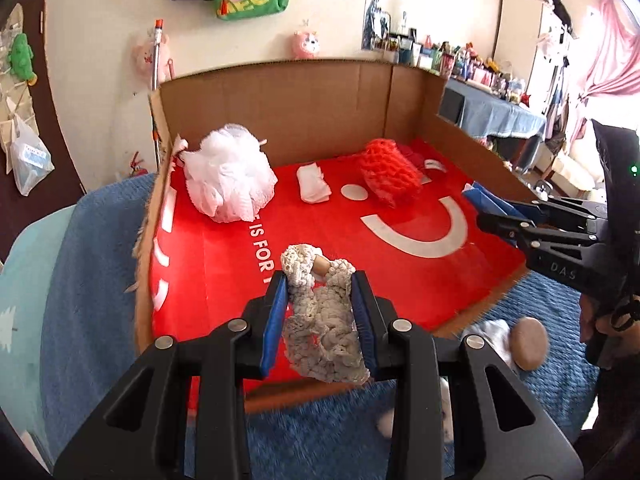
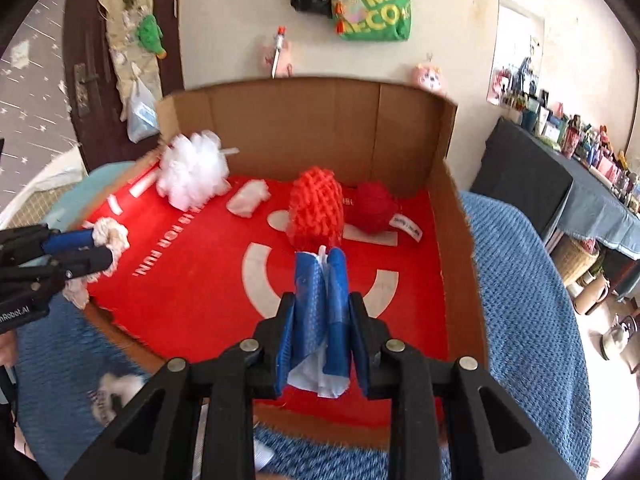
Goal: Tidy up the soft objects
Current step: 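Carry the knit rope and blue-white cloth over the box and lower them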
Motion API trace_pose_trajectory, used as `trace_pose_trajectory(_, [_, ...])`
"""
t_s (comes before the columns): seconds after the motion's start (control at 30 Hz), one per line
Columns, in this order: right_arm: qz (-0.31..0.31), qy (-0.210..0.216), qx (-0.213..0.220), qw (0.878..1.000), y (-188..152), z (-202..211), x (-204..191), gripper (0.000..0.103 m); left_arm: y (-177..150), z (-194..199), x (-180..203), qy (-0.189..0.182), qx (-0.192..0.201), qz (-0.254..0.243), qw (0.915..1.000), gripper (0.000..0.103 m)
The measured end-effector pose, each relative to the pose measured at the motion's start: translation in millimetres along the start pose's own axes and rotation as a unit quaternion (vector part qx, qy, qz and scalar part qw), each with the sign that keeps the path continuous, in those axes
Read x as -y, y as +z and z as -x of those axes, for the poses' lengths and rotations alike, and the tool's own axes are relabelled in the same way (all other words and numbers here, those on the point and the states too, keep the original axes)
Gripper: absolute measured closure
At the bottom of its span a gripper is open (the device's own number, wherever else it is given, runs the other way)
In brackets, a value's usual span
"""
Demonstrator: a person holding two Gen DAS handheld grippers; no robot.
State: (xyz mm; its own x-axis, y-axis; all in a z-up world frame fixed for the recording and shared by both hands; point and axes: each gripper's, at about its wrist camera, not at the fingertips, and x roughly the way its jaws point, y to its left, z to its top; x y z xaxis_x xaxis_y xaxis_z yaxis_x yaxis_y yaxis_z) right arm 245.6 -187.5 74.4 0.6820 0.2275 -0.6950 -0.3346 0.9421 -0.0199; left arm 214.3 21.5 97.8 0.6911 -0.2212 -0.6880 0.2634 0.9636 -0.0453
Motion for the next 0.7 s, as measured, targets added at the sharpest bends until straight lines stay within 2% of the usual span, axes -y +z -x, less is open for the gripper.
trace_pose_trajectory(0.17, [0.01,-0.015,-0.025,1.0,-2,-20,-1,0.073,5,-31,-8,-0.008,-0.032,0.007,0.9994,0.073])
trace_pose_trajectory(0.4, [0.017,-0.031,-0.043,0.998,-5,-29,1,0.073,-2,-51,-14,-0.01,-0.058,0.015,0.9982,0.073])
trace_pose_trajectory(0.7, [0.028,-0.043,-0.047,0.998,-8,-35,-2,0.071,-4,-59,-17,-0.01,-0.058,0.019,0.9981,0.07])
